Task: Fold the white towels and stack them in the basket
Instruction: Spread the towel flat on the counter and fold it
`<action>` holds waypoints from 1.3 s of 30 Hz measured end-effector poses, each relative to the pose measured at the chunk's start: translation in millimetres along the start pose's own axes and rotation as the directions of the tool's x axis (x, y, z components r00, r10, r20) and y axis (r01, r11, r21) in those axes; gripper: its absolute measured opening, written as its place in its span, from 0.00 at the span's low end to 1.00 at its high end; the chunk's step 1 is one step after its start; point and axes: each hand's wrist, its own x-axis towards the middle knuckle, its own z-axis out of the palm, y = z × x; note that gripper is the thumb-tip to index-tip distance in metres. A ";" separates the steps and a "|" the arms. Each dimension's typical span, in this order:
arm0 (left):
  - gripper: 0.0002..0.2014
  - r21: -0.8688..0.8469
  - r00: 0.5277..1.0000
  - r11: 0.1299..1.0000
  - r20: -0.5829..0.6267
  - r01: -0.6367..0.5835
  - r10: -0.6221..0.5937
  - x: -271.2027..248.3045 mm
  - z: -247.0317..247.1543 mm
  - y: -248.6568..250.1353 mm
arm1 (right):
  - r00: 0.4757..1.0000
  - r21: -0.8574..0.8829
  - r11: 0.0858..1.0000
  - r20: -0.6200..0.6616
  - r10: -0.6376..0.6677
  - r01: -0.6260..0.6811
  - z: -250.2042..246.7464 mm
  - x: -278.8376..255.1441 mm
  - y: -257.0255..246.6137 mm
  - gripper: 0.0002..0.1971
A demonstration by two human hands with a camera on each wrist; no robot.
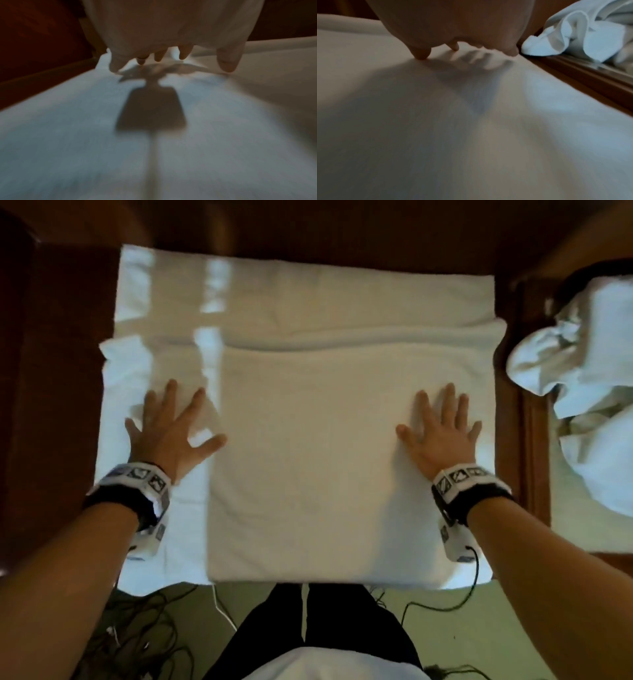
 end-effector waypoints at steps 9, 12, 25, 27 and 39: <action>0.45 0.057 0.993 0.992 0.037 0.112 -0.114 -7.0 11.1 -6.3 | 0.997 -0.013 1.000 0.071 0.009 -0.008 17.7 -18.3 -3.7 0.39; 0.46 0.024 0.998 0.998 0.018 0.055 -0.056 30.1 -16.1 0.5 | 0.998 0.039 0.999 0.056 0.006 -0.008 -6.8 18.9 -15.4 0.39; 0.48 0.015 0.989 0.995 0.107 0.101 -0.102 -41.7 32.8 0.9 | 0.995 0.007 1.000 0.095 0.024 -0.025 46.0 -60.9 3.3 0.40; 0.49 0.027 0.994 0.996 0.057 0.088 -0.089 -13.5 20.8 5.5 | 0.999 -0.002 1.000 0.042 0.009 -0.009 34.7 -30.9 -1.1 0.40; 0.42 0.061 1.000 0.998 -0.007 -0.026 0.027 -97.9 92.0 -16.3 | 1.000 -0.033 0.999 0.028 -0.013 0.014 70.5 -98.3 6.0 0.40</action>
